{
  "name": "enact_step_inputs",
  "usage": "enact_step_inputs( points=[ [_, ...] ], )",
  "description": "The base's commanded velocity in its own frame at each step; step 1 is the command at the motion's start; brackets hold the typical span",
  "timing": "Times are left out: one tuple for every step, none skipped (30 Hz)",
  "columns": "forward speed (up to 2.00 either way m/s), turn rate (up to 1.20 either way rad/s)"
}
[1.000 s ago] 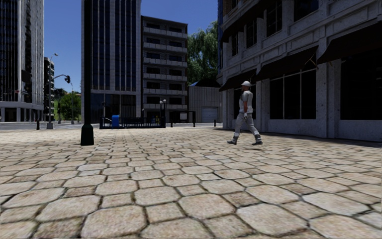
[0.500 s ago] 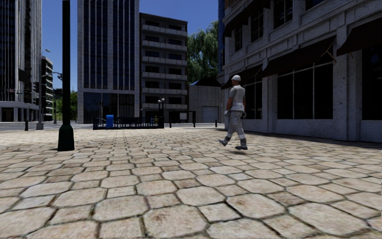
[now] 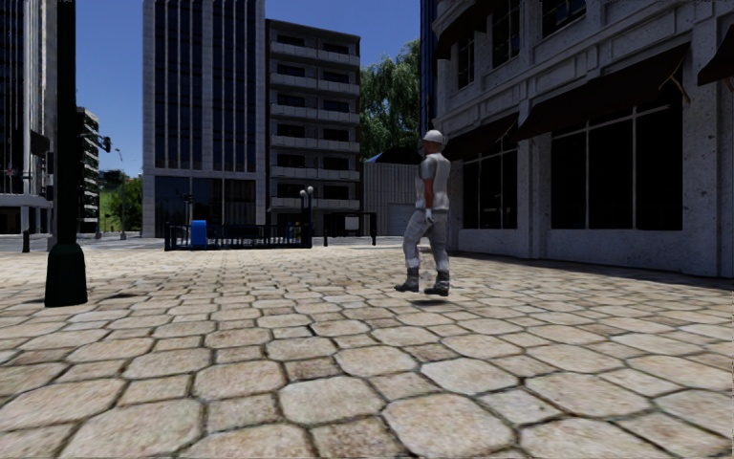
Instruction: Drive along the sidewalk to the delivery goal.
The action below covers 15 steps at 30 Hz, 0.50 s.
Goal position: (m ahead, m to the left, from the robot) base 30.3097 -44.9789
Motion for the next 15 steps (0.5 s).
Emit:
enact_step_inputs(
  points=[
    [2.0, 0.0],
    [2.0, 0.0],
    [2.0, 0.0],
    [2.0, 0.0],
    [2.0, 0.0],
    [2.0, 0.0],
    [2.0, 0.0],
    [2.0, 0.0],
    [2.0, 0.0],
    [2.0, 0.0],
    [2.0, 0.0],
    [2.0, 0.0],
    [2.0, 0.0],
    [2.0, 0.0],
    [2.0, 0.0]
  ],
)
